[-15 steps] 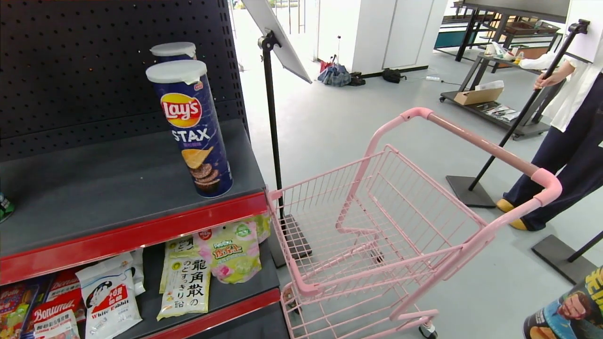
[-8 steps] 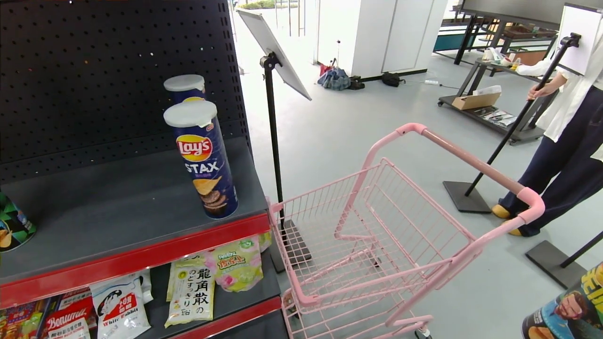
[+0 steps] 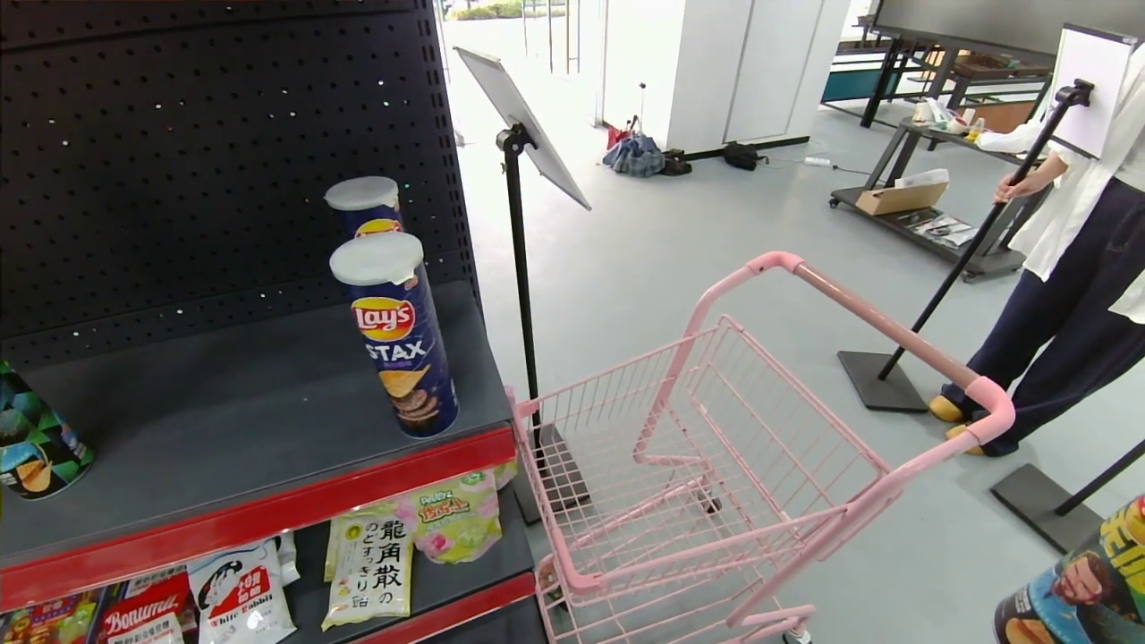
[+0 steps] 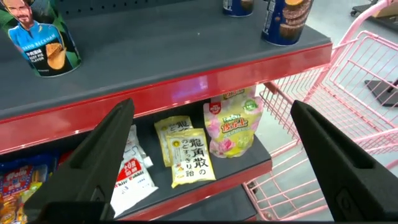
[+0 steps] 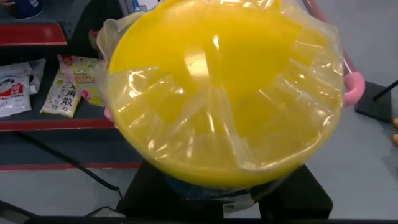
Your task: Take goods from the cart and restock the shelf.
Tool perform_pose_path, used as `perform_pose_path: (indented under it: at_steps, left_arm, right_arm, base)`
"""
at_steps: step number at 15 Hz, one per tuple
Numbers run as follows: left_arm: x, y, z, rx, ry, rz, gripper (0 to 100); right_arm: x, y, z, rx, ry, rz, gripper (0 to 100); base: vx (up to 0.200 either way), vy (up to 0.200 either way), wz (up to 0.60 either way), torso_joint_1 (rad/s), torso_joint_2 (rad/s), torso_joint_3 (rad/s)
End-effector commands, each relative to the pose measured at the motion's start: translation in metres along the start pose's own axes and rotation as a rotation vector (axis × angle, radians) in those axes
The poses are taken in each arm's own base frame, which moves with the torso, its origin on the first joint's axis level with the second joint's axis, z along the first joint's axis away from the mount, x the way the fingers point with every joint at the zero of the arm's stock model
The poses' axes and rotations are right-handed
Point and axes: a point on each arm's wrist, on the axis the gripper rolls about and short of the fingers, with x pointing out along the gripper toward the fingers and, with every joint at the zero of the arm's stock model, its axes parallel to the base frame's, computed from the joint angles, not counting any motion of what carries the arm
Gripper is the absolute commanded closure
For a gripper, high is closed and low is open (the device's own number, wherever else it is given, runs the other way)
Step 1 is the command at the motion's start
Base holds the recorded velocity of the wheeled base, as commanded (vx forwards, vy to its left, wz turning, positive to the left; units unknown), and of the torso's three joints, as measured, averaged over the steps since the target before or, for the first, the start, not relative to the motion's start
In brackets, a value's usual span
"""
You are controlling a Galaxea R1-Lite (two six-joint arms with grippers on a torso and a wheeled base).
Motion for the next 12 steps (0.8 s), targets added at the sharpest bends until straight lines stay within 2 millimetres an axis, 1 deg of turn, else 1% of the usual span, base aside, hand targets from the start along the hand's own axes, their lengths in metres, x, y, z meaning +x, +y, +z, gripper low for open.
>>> perform_pose_path:
  at_steps: [1,6,9,11,12]
  left_arm:
    - [0.0,0.0,0.0,0.0,0.001,0.0,0]
    - [0.0,0.0,0.0,0.0,0.001,0.0,0]
    - [0.0,0.0,0.0,0.001,0.001,0.0,0]
    - [0.0,0.0,0.0,0.0,0.001,0.0,0]
    - [0.0,0.0,0.0,0.0,0.001,0.0,0]
  right_arm:
    - [0.001,0.0,0.0,-0.001,0.006,0.001,100]
    - [0.001,0.0,-0.001,-0.001,0.006,0.002,100]
    - [-0.003,0.001,-0.008,0.001,-0.004,-0.006,100]
    - [-0.009,0.002,-0.017,0.0,-0.024,-0.009,100]
    - [-0.015,0.003,-0.03,-0.001,-0.039,-0.009,100]
  base:
    - [0.0,0.0,0.6,0.022,-0.03,-0.027]
    - [0.0,0.0,0.6,0.013,-0.01,-0.006]
    - [0.0,0.0,0.0,0.0,0.0,0.0]
    - [0.0,0.0,0.0,0.0,0.0,0.0]
    - [0.0,0.0,0.0,0.0,0.0,0.0]
